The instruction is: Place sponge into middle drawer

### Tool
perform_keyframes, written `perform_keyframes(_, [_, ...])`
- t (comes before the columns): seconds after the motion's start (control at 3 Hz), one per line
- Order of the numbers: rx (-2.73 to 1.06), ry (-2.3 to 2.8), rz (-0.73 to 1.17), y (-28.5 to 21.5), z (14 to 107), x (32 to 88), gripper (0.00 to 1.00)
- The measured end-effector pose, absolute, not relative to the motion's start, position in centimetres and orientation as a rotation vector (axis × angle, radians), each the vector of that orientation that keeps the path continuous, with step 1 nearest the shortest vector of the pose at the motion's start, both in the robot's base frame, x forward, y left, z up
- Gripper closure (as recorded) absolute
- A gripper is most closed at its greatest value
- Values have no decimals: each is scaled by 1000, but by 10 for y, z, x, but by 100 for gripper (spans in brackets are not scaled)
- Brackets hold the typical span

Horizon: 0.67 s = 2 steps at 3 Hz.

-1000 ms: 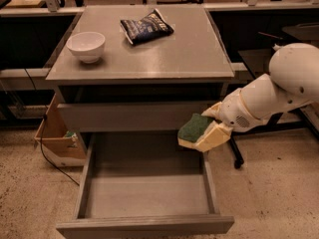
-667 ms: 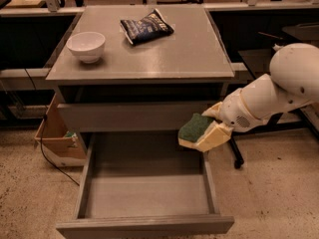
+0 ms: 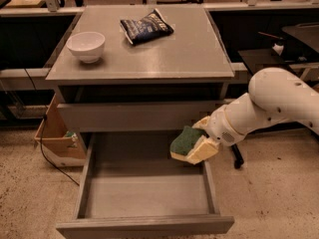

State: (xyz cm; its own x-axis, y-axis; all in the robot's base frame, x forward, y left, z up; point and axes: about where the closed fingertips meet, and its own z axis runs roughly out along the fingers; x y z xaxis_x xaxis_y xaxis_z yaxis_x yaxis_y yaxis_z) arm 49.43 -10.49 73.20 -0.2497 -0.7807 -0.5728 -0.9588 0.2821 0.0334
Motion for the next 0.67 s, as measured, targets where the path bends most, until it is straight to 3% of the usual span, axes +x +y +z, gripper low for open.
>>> perform_keyframes(0.67, [-1595, 2070, 502, -91, 649, 515, 100])
